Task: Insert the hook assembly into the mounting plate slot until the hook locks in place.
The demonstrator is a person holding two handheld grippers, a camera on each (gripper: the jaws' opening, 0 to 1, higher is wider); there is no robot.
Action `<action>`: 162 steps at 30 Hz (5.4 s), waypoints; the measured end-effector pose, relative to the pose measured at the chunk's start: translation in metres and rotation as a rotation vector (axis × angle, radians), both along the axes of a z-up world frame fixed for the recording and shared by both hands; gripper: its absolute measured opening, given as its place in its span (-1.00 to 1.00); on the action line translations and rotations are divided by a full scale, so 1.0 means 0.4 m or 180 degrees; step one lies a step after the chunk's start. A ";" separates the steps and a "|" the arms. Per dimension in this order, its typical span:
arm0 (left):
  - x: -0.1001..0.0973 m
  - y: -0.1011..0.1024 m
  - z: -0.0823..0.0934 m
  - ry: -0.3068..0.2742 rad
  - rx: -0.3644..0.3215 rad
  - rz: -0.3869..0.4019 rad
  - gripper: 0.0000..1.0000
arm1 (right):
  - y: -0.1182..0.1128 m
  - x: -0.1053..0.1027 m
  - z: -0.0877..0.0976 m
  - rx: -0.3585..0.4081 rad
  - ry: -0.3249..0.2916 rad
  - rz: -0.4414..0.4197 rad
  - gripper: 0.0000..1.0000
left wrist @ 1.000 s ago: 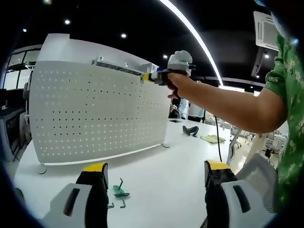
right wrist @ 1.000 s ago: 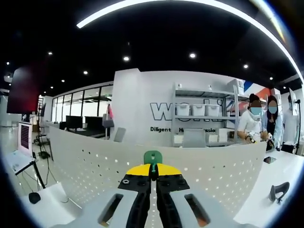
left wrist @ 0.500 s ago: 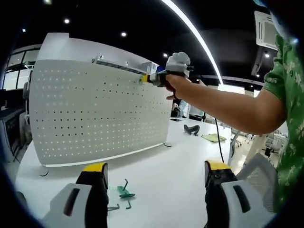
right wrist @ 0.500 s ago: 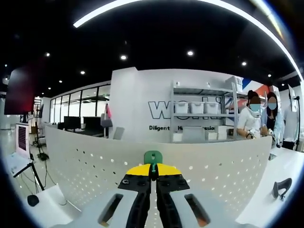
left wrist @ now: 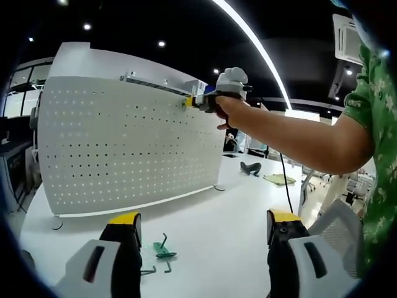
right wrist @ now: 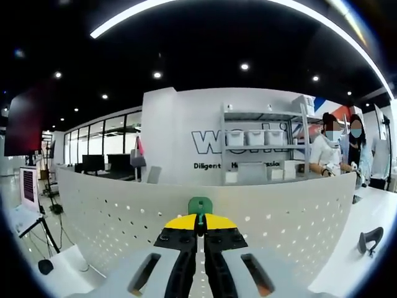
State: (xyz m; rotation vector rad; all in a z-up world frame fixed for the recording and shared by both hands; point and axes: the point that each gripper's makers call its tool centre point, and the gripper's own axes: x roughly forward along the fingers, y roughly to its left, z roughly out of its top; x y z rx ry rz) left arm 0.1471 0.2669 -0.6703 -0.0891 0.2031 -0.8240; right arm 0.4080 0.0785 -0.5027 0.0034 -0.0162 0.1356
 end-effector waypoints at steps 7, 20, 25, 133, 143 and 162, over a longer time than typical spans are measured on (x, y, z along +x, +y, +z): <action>0.000 0.002 -0.002 0.0004 -0.0008 0.0015 0.70 | 0.000 0.005 -0.007 -0.0019 0.0037 -0.0008 -0.97; 0.001 0.006 -0.003 0.0008 -0.0020 0.0031 0.69 | 0.003 0.005 -0.015 -0.0069 0.0064 -0.0007 -0.97; 0.000 0.007 -0.005 0.0009 -0.0009 0.0026 0.69 | 0.003 0.003 -0.023 -0.0073 0.0084 -0.0015 -0.97; -0.002 0.018 -0.002 0.0002 0.0040 0.0009 0.66 | 0.003 0.006 -0.069 -0.0086 0.0239 -0.0027 -0.97; 0.001 0.017 -0.005 0.0011 0.0035 0.0004 0.66 | 0.001 0.009 -0.071 -0.0115 0.0346 -0.0034 -0.99; -0.003 0.018 -0.003 0.0004 0.0030 0.0006 0.66 | 0.001 0.006 -0.072 -0.0204 0.0100 -0.0023 -0.96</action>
